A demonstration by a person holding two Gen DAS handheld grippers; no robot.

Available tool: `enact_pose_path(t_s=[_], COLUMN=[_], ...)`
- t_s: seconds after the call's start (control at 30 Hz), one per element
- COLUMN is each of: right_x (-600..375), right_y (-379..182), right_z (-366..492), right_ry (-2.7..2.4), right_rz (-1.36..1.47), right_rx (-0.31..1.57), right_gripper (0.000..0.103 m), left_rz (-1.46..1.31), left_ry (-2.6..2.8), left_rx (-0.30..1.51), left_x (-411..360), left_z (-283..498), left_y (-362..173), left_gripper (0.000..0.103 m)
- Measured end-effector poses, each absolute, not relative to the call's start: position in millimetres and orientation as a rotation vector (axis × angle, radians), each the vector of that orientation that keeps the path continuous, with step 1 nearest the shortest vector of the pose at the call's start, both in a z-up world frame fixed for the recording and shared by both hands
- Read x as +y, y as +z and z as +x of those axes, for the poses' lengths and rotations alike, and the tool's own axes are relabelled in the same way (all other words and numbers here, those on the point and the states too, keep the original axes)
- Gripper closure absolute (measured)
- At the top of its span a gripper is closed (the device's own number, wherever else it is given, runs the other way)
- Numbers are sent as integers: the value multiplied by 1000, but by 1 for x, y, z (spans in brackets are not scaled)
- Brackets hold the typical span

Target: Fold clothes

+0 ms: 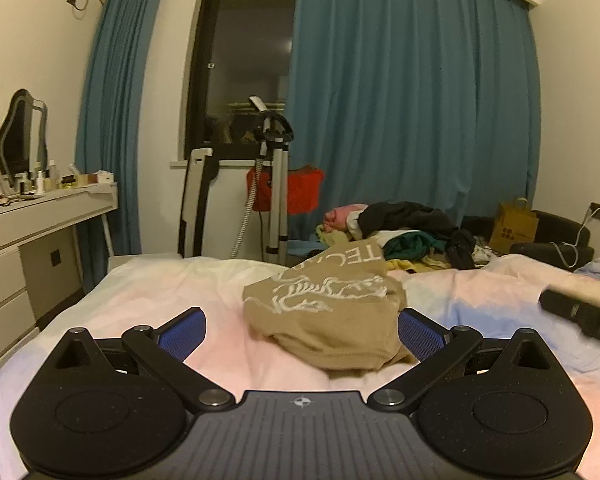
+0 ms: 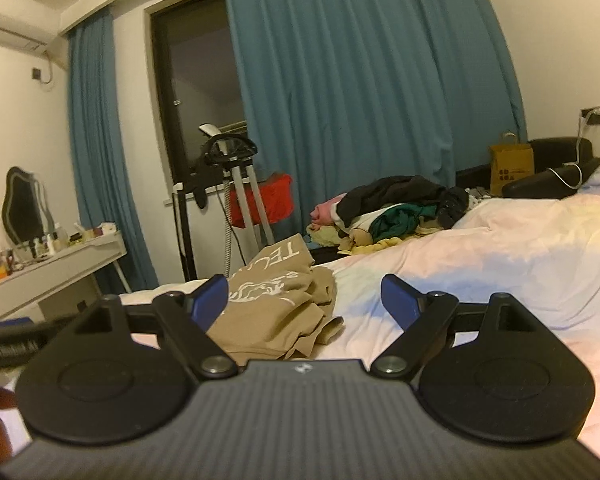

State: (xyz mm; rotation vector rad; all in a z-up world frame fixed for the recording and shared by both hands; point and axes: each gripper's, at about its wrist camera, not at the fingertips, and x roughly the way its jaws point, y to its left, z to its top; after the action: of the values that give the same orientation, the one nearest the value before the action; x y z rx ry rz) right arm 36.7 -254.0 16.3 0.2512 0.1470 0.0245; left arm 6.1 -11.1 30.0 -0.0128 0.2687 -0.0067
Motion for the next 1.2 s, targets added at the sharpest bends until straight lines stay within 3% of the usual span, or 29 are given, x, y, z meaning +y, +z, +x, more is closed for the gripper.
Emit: enact_pose_path(t_s=[0.13,0.2,0.33,0.4,0.47,0.8,1.0,1.2], right_x=[-253,-248,-232,-220,-208,-167,-185,-206], right_y=[-1,-12,-42,-57,-71,-101,-84,-84], right_z=[57,74,120,142,161,234,231,265], right_ry=[49,66,158,173,189,195,61,61], right_rz=[279,277,279,217,158,18,128,268], right_rx=[197,245,393,455,493,488,243,274], right_gripper=[18,32,43,60,63,64,63,62], left_rz=[16,43,34,10,-14,-48,-93,-60], left_ry=[-1,14,43,58,73,84,86,67], left_rx=[248,249,283,318,353,470,551,524], left_x=[-10,-7,5,17,28,43,45,38], left_z=[24,35,59,72,82,119,146,146], left_y=[47,47,36,25,13,-39,-58,-61], left_gripper=[0,0,0,0,0,0,0,0])
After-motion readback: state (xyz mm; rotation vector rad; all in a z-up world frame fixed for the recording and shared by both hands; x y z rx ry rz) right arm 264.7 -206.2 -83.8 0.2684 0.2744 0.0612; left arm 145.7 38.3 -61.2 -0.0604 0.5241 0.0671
